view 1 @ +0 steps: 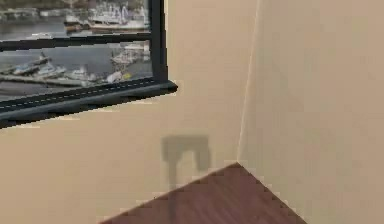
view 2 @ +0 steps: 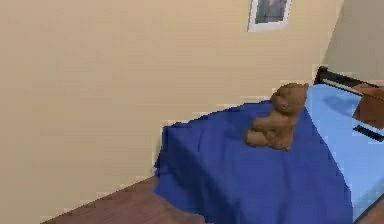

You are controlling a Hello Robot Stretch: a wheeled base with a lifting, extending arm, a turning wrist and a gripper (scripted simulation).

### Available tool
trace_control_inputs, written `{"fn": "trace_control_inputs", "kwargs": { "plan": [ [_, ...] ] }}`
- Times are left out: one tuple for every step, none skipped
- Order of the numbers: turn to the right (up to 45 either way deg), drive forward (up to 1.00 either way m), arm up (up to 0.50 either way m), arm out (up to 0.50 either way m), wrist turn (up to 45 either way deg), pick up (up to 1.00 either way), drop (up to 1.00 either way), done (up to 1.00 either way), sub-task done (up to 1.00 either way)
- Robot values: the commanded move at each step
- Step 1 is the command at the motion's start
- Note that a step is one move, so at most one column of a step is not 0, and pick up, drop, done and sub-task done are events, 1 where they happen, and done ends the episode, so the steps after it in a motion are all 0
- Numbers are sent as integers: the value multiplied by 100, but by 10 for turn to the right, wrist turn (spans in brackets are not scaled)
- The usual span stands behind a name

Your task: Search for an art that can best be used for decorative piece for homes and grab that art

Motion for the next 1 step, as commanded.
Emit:
{"fn": "trace_control_inputs", "kwargs": {
  "plan": [
    [450,0,0,0,0,0,0,0,0]
  ]
}}
